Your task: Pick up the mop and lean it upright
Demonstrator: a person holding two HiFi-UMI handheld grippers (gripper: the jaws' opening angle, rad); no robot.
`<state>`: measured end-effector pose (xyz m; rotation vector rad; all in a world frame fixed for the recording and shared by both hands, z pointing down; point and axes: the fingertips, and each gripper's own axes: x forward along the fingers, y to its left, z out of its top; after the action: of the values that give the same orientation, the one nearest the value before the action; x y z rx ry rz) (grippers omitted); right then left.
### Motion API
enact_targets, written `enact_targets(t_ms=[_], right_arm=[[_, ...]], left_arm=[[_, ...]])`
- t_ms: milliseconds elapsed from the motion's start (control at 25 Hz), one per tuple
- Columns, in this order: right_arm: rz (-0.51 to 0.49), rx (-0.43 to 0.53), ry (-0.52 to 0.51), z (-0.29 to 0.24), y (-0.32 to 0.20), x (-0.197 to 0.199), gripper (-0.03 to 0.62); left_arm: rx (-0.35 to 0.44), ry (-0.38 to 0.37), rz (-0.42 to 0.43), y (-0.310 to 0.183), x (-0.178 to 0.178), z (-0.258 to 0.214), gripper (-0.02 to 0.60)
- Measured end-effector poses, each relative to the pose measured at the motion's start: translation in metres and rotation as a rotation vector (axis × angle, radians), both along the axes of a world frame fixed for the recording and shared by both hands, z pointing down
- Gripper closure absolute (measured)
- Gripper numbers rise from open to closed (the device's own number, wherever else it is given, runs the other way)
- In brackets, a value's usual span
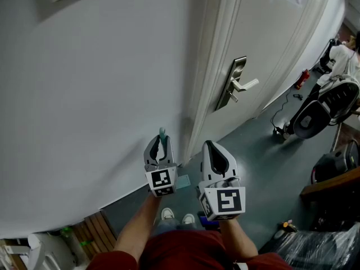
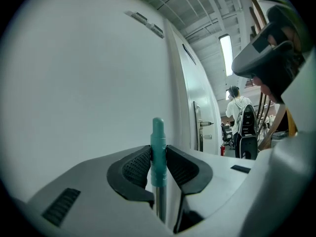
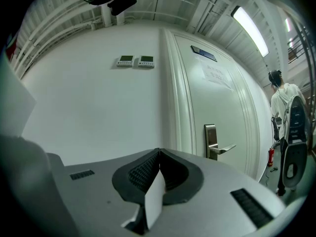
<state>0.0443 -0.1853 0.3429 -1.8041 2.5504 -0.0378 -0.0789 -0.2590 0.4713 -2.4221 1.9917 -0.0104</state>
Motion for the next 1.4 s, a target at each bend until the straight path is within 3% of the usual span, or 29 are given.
enact_targets(t_ms=[320,480,640,920,1040,1400], right_arm=[[0.001,0.006,0.003,-0.001,0.0,0.0,0.577],[0.0,0.004,0.005,0.0,0.0,-0.002,0.577],[0.002,0.0,0.006,0.001,-0.002,-0.002,0.577],[-0.001,-0.003,0.004,0.002,-0.006,-0.003,0.577],[-0.001,-0.003,0.004,0.004,-0.006,-0.004,0.577],[0.002,-0.006,0.001,0.005,-0.007,-0.002,0.577]], left_arm=[[-0.025,-0.005,-0.01,-0.016,-0.001,0.003,0.468],[-0.044,0.034,-0.021,-0.024,-0.004,-0.001,0.468],[-0.049,-0.012,-0.02,-0.033,-0.01,0.006,0.468],[-0.086,0.017,-0.022,-0.036,-0.007,0.008,0.468],[-0.082,-0.015,-0.01,-0.037,-0.005,0.014,0.468],[-0.094,-0.003,0.024,-0.034,0.008,0.012,0.35]])
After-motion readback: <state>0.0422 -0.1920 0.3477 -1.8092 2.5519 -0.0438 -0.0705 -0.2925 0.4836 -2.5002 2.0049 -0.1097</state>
